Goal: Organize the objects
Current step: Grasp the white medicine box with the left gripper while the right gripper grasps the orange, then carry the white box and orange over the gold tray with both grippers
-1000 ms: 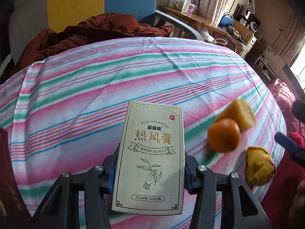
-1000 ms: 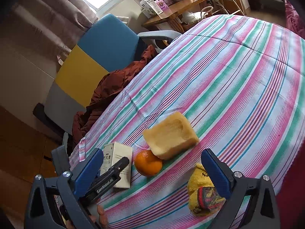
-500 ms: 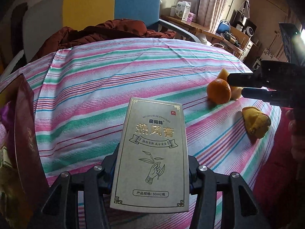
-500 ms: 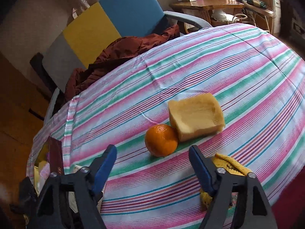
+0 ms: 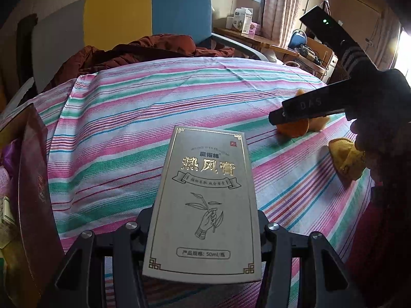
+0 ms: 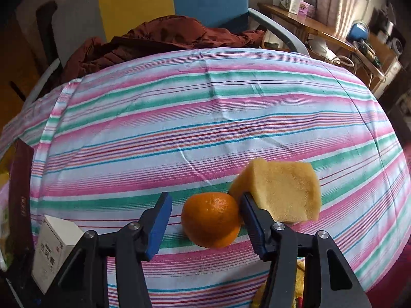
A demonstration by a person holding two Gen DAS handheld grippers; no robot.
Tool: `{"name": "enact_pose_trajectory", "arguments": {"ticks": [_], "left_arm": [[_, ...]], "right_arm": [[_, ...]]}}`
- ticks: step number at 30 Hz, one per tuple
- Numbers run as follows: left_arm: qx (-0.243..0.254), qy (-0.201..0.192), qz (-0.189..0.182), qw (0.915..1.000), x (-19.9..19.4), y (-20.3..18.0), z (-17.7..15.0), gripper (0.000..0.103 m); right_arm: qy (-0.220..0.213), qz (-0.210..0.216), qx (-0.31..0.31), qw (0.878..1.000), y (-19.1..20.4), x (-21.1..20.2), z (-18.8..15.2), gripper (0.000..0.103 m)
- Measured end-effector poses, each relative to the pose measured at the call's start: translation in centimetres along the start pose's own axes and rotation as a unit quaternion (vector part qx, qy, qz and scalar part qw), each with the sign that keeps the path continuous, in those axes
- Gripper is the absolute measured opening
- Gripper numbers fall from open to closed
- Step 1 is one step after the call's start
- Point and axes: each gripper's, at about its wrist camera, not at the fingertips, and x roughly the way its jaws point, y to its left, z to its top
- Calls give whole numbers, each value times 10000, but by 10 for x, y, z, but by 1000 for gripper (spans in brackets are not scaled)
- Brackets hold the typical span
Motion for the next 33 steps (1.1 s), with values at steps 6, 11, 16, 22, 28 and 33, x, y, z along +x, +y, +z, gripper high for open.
{"name": "enact_pose_trajectory", "arguments": {"ticks": [6, 11, 16, 22, 28, 33], "left_arm": [[8, -72, 36, 10000, 0, 0, -2, 53], [34, -116, 76, 9999, 0, -1, -4, 54], [78, -127, 135, 9998, -1, -4, -5, 53], [121, -152, 180, 9996, 0, -4, -6, 53], [163, -179, 230, 9994, 0, -5, -7, 53], [247, -190, 345, 9989, 0, -8, -8, 53]], "right_arm": [[295, -109, -320, 9990, 7, 15, -6, 50], [361, -141, -338, 9987, 6, 18, -6, 50], [343, -158, -450, 9983, 13, 17, -7, 50], [349, -101, -562, 9978, 17, 19, -6, 50], [348, -41, -586, 9977, 20, 16, -9, 50], [325, 58, -671, 9972, 25, 15, -9, 50]]}}
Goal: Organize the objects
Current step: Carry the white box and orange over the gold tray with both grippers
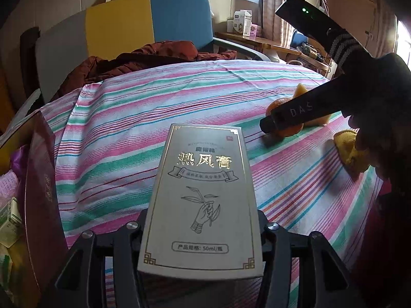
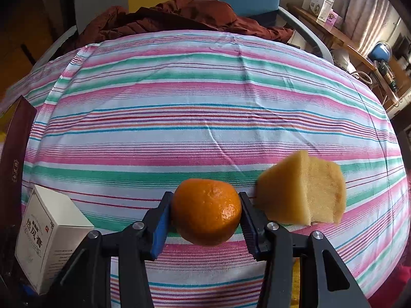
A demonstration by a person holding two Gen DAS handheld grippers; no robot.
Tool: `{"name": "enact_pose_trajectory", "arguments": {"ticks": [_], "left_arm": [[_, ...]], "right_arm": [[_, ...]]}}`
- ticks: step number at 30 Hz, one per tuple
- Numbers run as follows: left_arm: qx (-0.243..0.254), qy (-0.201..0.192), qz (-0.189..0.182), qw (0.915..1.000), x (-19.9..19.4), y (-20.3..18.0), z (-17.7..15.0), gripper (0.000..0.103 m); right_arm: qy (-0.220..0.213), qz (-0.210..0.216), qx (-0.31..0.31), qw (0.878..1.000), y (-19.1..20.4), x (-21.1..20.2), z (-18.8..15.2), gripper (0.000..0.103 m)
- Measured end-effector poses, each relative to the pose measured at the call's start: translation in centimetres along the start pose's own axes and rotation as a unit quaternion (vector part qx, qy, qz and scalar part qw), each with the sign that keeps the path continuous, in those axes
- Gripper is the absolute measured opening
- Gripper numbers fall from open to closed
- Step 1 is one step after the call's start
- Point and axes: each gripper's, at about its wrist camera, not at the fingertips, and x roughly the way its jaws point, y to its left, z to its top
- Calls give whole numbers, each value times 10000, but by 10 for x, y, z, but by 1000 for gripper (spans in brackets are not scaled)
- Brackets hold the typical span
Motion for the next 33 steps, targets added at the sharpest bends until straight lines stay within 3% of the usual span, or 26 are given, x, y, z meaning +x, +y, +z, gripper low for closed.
{"name": "enact_pose_trajectory", "arguments": {"ticks": [10, 19, 27, 33], "left_arm": [[-121, 156, -42, 9998, -15, 3, -1, 53], [-161, -225, -241, 9993, -78, 5, 2, 53], [-821, -551, 14, 9951, -130, 68, -4, 53], [-1551, -549, 353, 9857, -147, 133, -28, 53]], "right_arm": [[-116, 233, -52, 9996, 3, -3, 3, 50], [-309, 510, -123, 9981, 10, -15, 1, 50], [-389, 646, -380, 9964, 30, -26, -6, 50], [-553, 945, -534, 9926, 64, -48, -14, 50]]}}
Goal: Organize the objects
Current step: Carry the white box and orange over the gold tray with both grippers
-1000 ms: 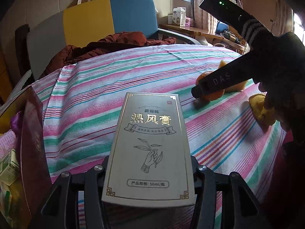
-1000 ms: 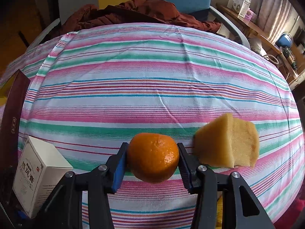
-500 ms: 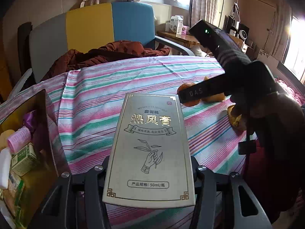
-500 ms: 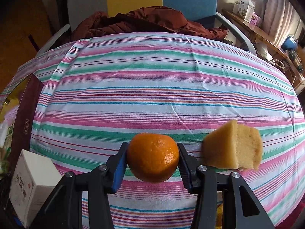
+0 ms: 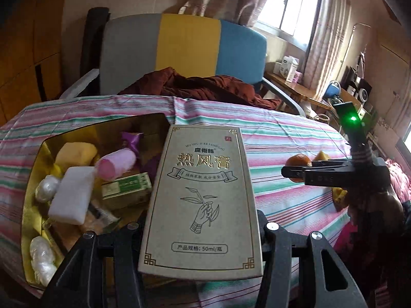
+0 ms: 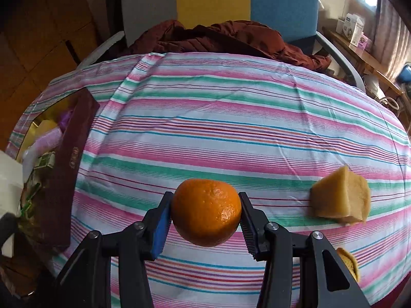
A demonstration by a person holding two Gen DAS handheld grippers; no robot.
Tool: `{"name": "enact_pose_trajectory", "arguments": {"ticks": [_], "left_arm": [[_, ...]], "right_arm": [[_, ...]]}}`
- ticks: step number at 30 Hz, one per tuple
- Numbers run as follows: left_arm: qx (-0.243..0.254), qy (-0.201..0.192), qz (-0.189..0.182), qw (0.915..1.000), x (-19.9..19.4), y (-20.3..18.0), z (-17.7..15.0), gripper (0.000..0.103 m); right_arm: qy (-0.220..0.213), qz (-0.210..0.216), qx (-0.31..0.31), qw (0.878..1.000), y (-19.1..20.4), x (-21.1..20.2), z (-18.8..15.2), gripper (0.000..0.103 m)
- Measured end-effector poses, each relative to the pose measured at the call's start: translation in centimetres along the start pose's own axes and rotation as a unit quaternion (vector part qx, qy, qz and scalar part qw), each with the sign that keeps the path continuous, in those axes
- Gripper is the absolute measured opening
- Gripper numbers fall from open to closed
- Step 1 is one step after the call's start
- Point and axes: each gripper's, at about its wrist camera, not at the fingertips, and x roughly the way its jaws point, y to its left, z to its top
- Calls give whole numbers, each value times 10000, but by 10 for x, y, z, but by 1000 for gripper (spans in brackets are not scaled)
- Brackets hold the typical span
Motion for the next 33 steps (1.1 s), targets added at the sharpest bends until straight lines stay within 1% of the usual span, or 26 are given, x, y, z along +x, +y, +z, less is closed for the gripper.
{"name": "enact_pose_trajectory", "arguments": {"ticks": [3, 5, 7, 11, 15, 22, 24, 26, 28, 30, 31, 32, 33], "left_arm": [[-356, 44, 164, 9992, -3, 35, -7, 53], [-524, 54, 277, 9982, -5, 52, -12, 53], [-685, 66, 316, 9971, -8, 67, -18, 53], [-871, 109, 295, 9957, -11, 84, -27, 53], [-1102, 148, 98, 9938, -8, 93, -30, 53], [-1227, 115, -160, 9922, 5, 85, -18, 53], [-1236, 37, -218, 9921, 11, 83, -10, 53], [-1273, -76, -183, 9917, 19, 82, 1, 53], [-1354, 46, -211, 9905, 30, 85, 8, 53], [-1517, 196, -244, 9879, 37, 88, 8, 54], [-1546, 270, -296, 9872, 39, 87, 6, 55], [-1523, 303, -307, 9874, 40, 86, 4, 55], [-1484, 321, -299, 9879, 40, 85, 1, 55]], "right_arm": [[-142, 295, -163, 9993, 34, -9, -1, 50], [-219, 503, -293, 9981, 59, -14, -2, 50], [-278, 701, -423, 9963, 83, -17, -2, 50], [-322, 988, -696, 9921, 130, -17, 2, 50], [-289, 1122, -950, 9887, 166, -14, 6, 50], [-325, 1169, -1088, 9866, 196, -11, 26, 50], [-334, 1166, -1078, 9867, 202, -7, 36, 50], [-336, 1195, -1058, 9866, 208, -4, 48, 50], [-382, 1176, -1012, 9871, 215, 1, 62, 50], [-440, 1250, -862, 9874, 217, 7, 78, 52], [-438, 1305, -802, 9872, 217, 9, 84, 54], [-467, 1286, -750, 9878, 217, 9, 88, 57], [-491, 1254, -722, 9882, 217, 9, 91, 58]]}}
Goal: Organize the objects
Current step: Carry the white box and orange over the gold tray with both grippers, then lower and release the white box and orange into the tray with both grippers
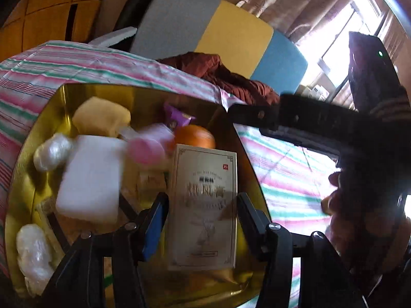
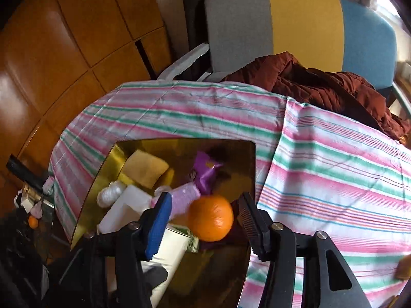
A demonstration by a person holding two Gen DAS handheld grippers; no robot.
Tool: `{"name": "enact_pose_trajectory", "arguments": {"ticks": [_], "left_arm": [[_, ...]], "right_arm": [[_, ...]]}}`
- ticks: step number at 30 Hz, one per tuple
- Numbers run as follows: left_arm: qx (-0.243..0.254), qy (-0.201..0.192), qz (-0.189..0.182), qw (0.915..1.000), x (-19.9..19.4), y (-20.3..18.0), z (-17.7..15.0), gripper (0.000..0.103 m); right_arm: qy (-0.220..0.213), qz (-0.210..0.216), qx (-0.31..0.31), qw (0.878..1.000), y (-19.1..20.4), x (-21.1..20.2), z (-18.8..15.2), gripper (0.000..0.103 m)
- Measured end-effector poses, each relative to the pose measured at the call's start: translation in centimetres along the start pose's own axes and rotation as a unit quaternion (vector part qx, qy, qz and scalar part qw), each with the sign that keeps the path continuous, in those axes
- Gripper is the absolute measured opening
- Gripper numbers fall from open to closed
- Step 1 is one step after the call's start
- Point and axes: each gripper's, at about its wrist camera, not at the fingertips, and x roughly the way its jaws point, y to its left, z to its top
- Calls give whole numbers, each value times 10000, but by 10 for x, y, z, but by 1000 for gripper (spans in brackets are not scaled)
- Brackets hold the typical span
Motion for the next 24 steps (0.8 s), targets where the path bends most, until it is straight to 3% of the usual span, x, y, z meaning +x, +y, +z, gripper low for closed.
{"name": "enact_pose_trajectory", "arguments": {"ticks": [9, 16, 24], "left_arm": [[87, 148, 52, 9998, 2, 2, -22, 56], [268, 305, 31, 9992, 4, -4, -32, 56], [265, 155, 248, 9992, -15, 4, -43, 57]], "right_arm": [[188, -83, 302, 9993, -18, 5, -22, 73], [18, -232, 266, 9994, -19, -7, -45, 101], [-120, -321, 272, 9990, -17, -25, -61, 103]]}}
